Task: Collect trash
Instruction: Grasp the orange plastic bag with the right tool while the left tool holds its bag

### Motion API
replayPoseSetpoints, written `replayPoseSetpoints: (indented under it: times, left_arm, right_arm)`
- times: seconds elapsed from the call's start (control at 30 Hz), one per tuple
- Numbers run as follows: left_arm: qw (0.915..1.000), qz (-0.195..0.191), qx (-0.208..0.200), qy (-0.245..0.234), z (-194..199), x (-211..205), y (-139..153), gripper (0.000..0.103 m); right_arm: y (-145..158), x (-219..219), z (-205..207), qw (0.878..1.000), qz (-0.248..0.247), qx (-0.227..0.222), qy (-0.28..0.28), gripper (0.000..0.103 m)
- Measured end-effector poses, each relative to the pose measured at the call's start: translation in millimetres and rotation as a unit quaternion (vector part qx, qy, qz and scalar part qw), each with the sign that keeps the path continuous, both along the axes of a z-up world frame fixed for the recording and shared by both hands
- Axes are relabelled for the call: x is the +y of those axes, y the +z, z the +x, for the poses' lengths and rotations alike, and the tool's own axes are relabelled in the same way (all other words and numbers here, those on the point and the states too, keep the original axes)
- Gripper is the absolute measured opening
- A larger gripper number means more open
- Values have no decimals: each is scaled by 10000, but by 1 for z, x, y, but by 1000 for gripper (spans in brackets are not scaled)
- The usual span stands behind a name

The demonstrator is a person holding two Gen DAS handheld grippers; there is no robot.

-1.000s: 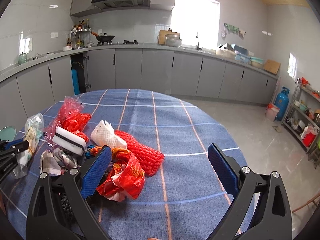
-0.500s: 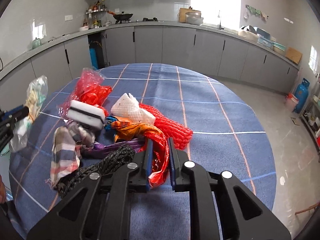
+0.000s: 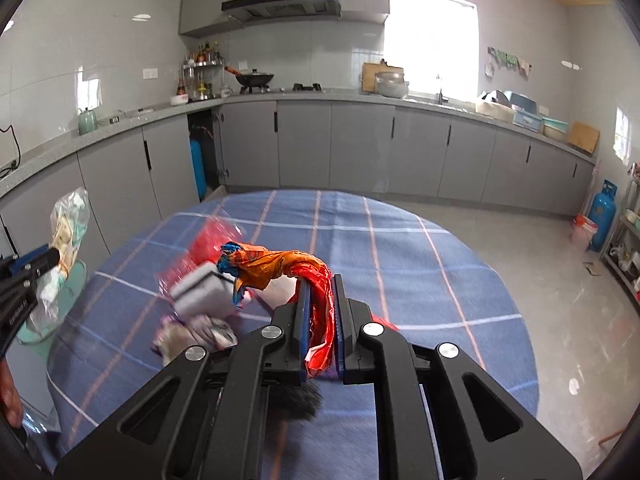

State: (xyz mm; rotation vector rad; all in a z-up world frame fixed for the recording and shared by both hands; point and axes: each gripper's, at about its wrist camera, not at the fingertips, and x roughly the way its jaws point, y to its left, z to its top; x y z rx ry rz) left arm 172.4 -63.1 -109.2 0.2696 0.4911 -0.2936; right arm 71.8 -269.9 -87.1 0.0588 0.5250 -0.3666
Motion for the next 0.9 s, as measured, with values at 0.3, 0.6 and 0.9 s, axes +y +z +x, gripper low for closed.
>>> replayPoseSetpoints:
  times: [0.3, 0.6, 0.9]
  left_arm:
    - [9994, -2, 19, 340, 13, 24, -3, 9]
    - [9975, 1, 11, 709, 23, 54, 0, 9]
    - [9937, 21, 103, 1115, 33, 87, -3, 9]
  right_arm:
    - [17, 32, 36, 9992, -58, -177, 360, 11]
    - [23, 74, 71, 9953, -38, -248, 935, 11]
    - [21, 111, 98, 9894, 77, -246, 1426, 11]
